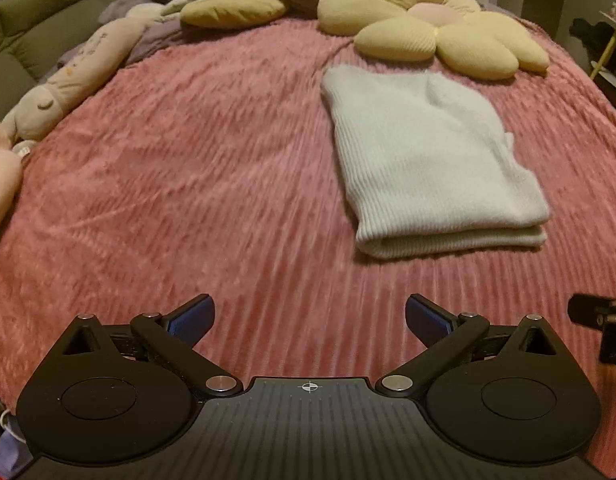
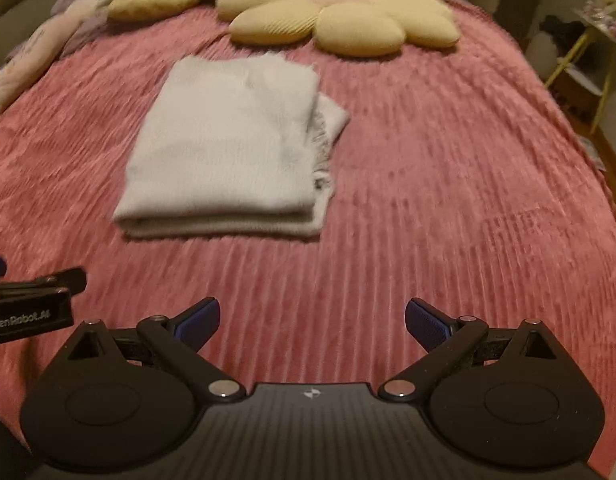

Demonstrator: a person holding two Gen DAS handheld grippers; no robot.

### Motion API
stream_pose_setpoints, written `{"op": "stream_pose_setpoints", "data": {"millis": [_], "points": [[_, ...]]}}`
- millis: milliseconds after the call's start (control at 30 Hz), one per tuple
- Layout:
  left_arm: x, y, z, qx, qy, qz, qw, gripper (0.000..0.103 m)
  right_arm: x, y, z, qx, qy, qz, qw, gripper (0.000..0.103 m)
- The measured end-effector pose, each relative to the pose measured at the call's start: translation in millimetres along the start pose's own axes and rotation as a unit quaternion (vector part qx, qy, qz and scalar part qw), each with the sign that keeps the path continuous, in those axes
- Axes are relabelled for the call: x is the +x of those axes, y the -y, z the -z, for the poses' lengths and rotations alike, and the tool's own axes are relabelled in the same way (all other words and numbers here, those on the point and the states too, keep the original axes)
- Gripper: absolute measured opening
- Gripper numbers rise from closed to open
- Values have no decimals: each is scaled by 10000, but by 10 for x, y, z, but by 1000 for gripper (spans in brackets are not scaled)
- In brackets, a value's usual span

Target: Fold small clothes

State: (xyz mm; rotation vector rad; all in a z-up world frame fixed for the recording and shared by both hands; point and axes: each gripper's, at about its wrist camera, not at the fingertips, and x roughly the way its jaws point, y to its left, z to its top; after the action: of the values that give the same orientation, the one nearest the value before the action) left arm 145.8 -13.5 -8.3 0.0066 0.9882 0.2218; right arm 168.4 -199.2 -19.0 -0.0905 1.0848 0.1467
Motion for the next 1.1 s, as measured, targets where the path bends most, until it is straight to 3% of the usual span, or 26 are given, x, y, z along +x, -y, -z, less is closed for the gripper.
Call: {"op": "stream_pose_setpoints", "data": {"millis": [400, 1100], "points": [[-198, -2, -73, 19, 87, 9, 10000, 103, -276, -102, -105, -64, 252, 243, 9994, 99], [-222, 65, -56, 67, -1, 155, 9999, 103, -397, -51, -86, 48, 300, 89, 9995, 99]]}}
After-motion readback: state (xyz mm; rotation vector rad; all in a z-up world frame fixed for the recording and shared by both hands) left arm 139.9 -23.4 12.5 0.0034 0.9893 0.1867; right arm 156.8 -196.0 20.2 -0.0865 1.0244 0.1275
